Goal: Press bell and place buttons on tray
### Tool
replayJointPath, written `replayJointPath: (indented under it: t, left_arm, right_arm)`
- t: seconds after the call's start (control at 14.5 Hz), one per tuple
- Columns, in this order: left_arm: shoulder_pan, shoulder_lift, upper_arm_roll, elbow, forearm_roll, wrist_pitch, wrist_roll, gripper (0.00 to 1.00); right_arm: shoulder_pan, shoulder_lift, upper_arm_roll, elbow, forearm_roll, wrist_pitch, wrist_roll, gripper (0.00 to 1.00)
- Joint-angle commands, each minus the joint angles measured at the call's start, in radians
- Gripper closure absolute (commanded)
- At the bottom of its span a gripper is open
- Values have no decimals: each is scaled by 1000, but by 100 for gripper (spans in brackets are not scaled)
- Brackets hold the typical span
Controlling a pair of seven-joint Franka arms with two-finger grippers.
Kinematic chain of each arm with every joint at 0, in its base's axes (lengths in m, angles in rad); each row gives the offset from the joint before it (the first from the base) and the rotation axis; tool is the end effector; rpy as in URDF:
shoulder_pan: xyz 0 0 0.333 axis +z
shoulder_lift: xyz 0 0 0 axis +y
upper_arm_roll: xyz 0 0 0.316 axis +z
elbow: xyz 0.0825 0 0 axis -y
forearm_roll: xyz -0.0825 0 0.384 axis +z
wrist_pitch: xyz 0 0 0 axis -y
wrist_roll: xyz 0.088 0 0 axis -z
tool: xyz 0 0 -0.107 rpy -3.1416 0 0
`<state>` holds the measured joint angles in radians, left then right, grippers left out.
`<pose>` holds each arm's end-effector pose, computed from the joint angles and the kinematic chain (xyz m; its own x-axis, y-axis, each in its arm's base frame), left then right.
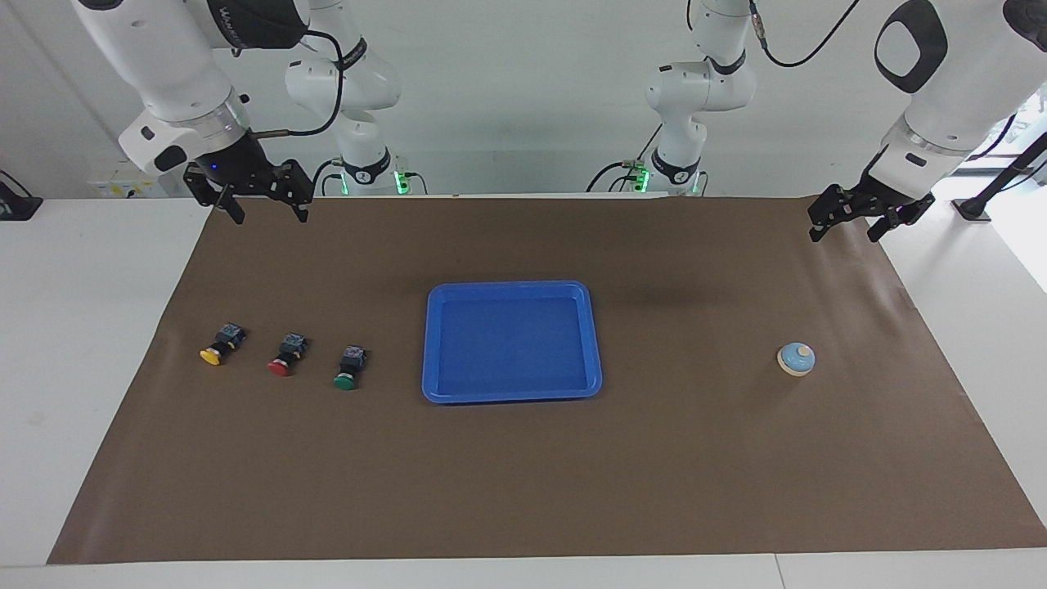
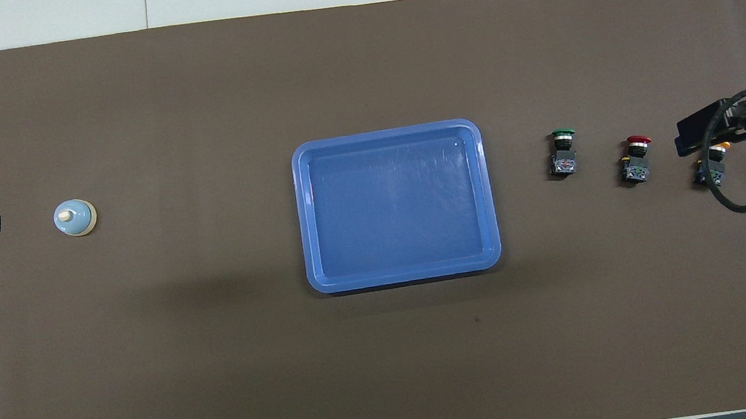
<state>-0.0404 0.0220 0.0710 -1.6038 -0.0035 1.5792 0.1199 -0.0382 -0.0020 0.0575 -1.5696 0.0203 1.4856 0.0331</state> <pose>0.5601 0.0163 0.5974 0.9950 -0.0891 -0.0460 -0.0889 -0.9960 0.0075 0.5444 0.0129 0.6191 0.9965 -0.0121 -0.0825 -0.0136 -0.9998 -0.0175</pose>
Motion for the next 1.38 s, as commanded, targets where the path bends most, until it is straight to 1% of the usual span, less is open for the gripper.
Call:
replayJointPath:
  t: [0.0, 0.41, 0.48, 0.55, 0.62, 0.69, 0.76, 0.83, 0.96, 1.1, 1.24, 1.31]
  left_arm:
    - [8, -24, 0, -19, -15, -10, -3, 0]
    - [7, -39, 0, -47, -9, 7, -18, 0]
    - [7, -51, 0, -77, -7, 25, -57, 12]
    - [13, -60, 0, -108, -6, 78, -78, 70]
    - [29, -69, 0, -149, -6, 118, -74, 96]
    - [37, -68, -2, -189, -6, 157, -69, 100]
    - [40, -53, -2, -217, -7, 198, -65, 100]
    - [54, -22, -2, -235, -7, 235, -65, 100]
    - [68, 64, -2, -239, -7, 286, -62, 100]
    - [88, 137, -3, -254, -9, 370, -57, 100]
    - [89, 142, -3, -315, -9, 467, -57, 100]
    - [93, 165, -3, -315, -9, 482, -57, 100]
  right_arm:
    - [-17, -10, 4, -9, 23, -15, -30, 0]
    - [-17, -10, 4, -7, 23, -15, -30, 0]
    - [-17, -10, 2, -7, 23, -15, -30, 0]
    - [-17, -10, 2, -9, 23, -15, -30, 0]
    - [-17, -10, 2, -9, 23, -15, -30, 0]
    - [-17, -10, 2, -9, 23, -15, -30, 0]
    - [-17, -12, 2, -7, 23, -15, -30, 0]
    - [-17, -12, 2, -7, 23, -15, -30, 0]
    - [-17, -10, 2, -9, 23, -15, -30, 0]
    - [-17, -10, 2, -7, 23, -15, -30, 0]
    - [-17, -10, 2, -7, 23, -15, -30, 0]
    - [-17, -10, 2, -7, 23, -15, -30, 0]
